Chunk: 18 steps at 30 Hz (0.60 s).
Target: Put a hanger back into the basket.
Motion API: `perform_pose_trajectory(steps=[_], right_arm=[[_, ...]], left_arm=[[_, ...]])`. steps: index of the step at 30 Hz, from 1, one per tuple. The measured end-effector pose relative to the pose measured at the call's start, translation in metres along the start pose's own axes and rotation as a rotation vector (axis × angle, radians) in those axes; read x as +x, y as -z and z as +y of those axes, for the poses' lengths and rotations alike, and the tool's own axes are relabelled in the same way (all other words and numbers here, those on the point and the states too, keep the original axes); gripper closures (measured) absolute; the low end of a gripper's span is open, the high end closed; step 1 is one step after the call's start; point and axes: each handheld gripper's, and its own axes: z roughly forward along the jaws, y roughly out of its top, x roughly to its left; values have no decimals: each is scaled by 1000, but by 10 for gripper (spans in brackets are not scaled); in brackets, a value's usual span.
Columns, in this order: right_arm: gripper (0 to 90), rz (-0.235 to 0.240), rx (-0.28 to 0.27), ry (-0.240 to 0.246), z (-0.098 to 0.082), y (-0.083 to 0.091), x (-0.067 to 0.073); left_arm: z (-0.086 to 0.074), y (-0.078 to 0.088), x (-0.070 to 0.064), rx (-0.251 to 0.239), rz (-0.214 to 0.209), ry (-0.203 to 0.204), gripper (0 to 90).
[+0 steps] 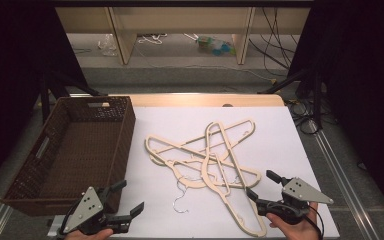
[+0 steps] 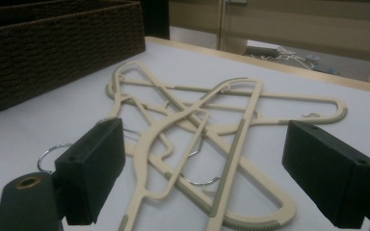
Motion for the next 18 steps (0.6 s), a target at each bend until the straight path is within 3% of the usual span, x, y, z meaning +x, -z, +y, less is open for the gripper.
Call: perform_pose_trajectory(steps=[6, 11, 14, 18], right_arm=[[185, 32, 49, -4, -1, -2, 4], [193, 23, 84, 10, 0, -5, 4], [220, 10, 146, 22, 2, -10, 2], [278, -13, 223, 26, 7, -20, -5]], left_arm=[[0, -1, -1, 6, -5, 1, 159], [0, -1, -1, 6, -2, 3, 159], [0, -2, 0, 11, -7, -13, 159], [-1, -3, -1, 14, -3, 0, 159]])
